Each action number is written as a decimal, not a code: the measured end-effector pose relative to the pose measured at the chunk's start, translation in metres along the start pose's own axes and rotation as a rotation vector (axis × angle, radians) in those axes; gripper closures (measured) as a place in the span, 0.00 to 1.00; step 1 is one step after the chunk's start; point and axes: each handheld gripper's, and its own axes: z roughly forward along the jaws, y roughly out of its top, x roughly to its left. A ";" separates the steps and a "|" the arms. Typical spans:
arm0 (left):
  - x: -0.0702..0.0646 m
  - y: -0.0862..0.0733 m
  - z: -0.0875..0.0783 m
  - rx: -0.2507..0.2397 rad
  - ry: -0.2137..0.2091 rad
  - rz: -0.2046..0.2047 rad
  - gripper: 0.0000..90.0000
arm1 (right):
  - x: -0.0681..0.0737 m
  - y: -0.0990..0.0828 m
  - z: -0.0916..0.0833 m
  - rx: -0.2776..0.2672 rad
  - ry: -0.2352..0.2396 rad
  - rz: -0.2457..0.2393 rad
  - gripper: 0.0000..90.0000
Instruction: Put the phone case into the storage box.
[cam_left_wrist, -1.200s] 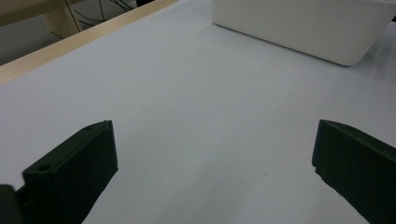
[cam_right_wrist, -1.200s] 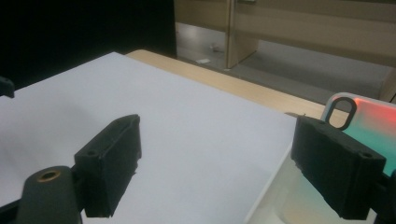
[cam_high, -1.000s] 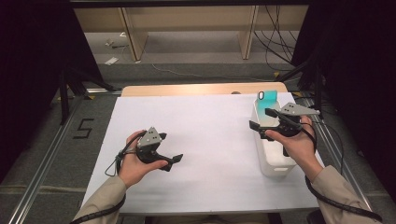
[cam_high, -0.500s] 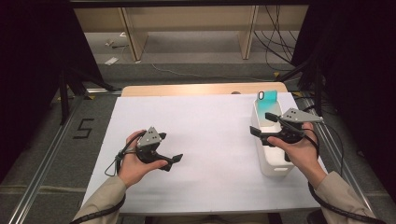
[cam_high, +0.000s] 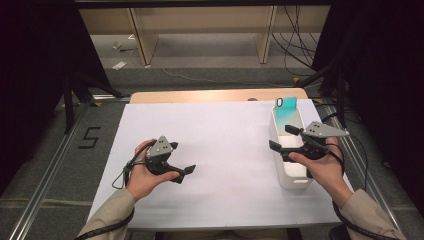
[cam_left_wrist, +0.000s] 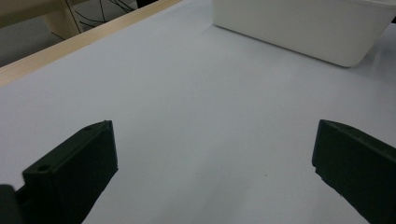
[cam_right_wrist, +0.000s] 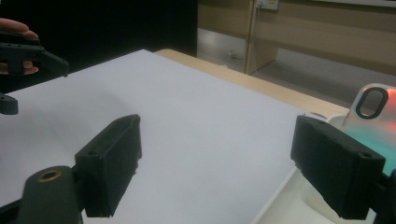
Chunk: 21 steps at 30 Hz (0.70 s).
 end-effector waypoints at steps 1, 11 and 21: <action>0.000 0.000 0.000 -0.002 0.000 -0.001 0.00 | 0.000 -0.001 -0.001 0.001 0.000 -0.001 0.19; 0.000 0.000 0.000 0.000 0.000 0.001 0.00 | 0.001 -0.005 -0.006 -0.003 0.010 -0.005 0.20; 0.000 0.000 0.000 0.001 0.001 0.000 0.00 | 0.002 -0.009 -0.011 -0.014 0.012 -0.017 0.19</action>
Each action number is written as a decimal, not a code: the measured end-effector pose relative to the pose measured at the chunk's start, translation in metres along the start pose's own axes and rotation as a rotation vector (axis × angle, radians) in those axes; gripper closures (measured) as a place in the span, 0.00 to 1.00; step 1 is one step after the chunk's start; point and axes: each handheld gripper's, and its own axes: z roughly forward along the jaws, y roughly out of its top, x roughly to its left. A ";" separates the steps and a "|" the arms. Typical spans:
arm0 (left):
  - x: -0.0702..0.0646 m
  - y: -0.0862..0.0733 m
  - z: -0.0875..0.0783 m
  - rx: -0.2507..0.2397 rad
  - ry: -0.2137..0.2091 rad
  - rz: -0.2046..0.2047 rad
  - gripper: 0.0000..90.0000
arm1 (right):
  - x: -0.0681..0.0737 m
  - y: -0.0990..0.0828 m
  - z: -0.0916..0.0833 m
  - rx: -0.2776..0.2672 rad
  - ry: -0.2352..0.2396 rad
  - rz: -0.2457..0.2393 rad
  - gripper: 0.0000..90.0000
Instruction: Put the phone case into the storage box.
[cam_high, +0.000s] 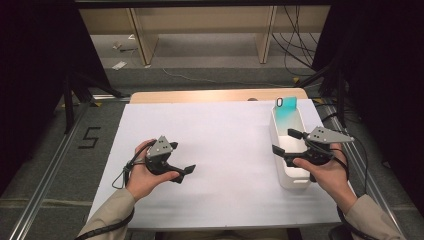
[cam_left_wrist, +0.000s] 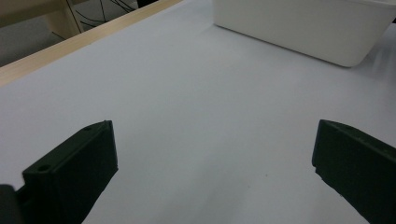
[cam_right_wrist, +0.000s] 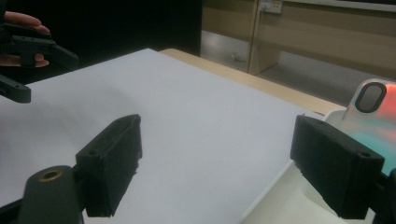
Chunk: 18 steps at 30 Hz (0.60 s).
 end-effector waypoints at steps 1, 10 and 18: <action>0.000 0.000 0.000 0.000 0.000 0.000 0.00 | 0.000 0.000 0.000 0.003 0.002 -0.001 0.19; 0.000 0.000 0.000 0.001 0.000 0.000 0.00 | 0.001 -0.002 -0.005 -0.007 -0.003 -0.002 0.19; 0.000 0.000 0.000 -0.001 0.000 -0.002 0.00 | 0.002 -0.004 -0.010 -0.004 -0.004 -0.004 0.19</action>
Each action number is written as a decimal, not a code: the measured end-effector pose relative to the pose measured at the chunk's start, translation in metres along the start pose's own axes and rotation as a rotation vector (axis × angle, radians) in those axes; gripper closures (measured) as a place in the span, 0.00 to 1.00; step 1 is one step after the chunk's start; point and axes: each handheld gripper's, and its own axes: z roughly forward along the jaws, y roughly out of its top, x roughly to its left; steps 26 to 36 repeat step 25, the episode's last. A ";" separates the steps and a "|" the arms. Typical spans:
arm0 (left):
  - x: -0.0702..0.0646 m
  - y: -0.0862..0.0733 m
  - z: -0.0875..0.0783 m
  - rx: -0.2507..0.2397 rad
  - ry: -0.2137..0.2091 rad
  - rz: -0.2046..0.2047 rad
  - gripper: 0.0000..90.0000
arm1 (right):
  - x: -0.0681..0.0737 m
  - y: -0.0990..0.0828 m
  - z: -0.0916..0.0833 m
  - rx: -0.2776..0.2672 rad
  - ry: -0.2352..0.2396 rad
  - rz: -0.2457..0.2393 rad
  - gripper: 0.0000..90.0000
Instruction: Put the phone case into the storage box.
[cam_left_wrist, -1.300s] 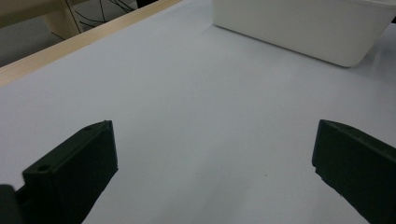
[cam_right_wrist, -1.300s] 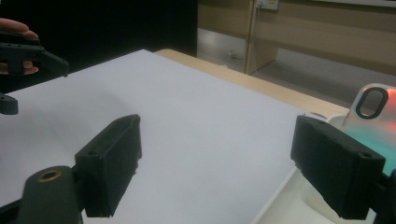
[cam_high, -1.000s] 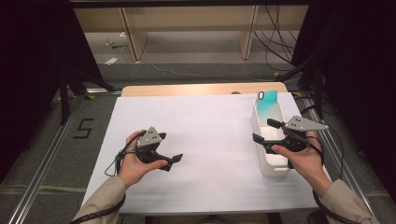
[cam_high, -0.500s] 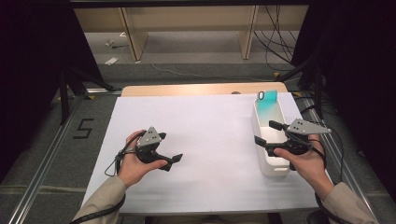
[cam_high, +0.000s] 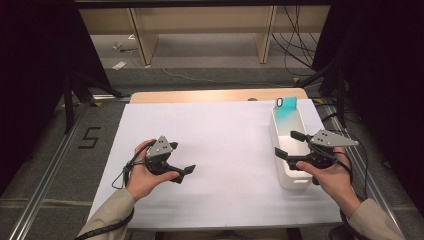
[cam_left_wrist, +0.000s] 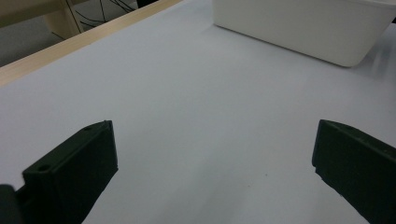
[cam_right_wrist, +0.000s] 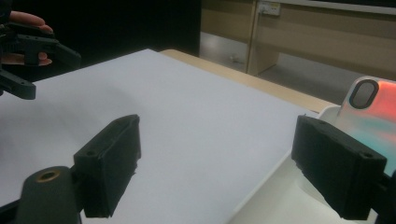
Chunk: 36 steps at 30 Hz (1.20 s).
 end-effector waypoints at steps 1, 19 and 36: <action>0.000 0.000 0.000 0.000 0.000 0.000 0.00 | 0.000 0.000 0.000 -0.002 -0.002 0.001 0.19; 0.000 0.000 0.000 0.001 -0.001 0.002 0.00 | 0.001 -0.003 -0.002 -0.006 0.011 0.006 0.18; 0.000 0.000 0.001 0.000 -0.002 0.000 0.00 | 0.000 -0.003 -0.002 -0.010 0.032 0.014 0.21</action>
